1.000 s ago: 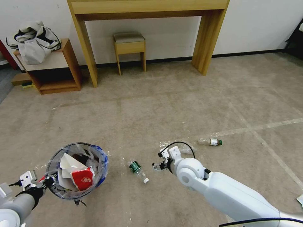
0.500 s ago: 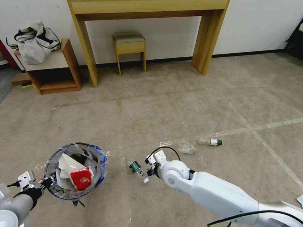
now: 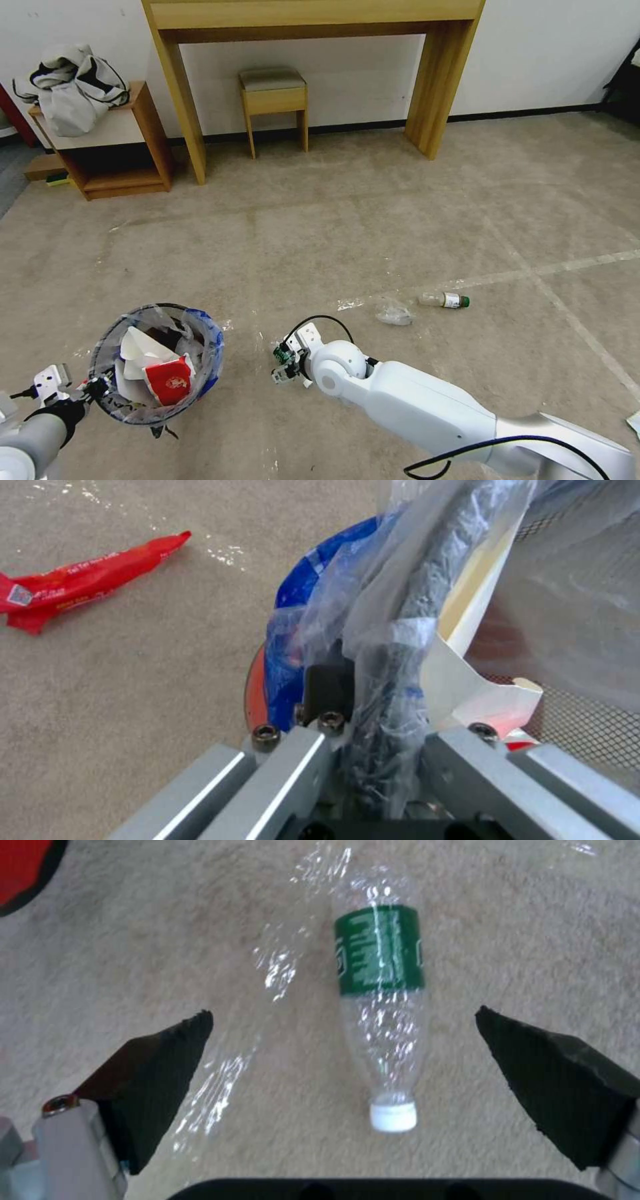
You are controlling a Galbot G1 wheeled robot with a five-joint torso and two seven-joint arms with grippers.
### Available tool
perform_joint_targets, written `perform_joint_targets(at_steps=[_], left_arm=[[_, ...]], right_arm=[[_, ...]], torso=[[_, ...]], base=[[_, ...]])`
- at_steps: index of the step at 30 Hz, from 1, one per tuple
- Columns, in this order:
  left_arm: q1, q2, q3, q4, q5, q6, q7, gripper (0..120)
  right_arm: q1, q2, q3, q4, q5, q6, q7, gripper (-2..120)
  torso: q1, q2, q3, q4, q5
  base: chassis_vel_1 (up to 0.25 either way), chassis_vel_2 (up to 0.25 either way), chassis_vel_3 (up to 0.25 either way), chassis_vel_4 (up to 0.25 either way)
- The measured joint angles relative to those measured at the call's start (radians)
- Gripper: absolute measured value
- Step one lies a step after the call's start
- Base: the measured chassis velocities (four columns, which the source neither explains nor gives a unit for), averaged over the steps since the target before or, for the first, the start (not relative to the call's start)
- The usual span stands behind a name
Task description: Pick up the trash bin and place the garbage on the floor into it.
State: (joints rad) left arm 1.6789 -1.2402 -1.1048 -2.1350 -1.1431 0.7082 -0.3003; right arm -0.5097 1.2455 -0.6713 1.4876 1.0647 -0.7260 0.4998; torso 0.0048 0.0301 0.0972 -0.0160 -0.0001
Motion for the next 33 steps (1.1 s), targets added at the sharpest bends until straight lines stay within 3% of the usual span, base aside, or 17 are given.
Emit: perform_joint_targets(at_steps=[33], left_arm=[[0.011,-0.008,-0.009,-0.004,-0.002,-0.001,0.0,0]], right_arm=[[0.012,0.161,-0.024,-0.393,-0.145,0.139,-0.173,99]], torso=[[0.0,0.0,0.0,0.0,0.0001]], base=[[0.0,0.0,0.0,0.0]])
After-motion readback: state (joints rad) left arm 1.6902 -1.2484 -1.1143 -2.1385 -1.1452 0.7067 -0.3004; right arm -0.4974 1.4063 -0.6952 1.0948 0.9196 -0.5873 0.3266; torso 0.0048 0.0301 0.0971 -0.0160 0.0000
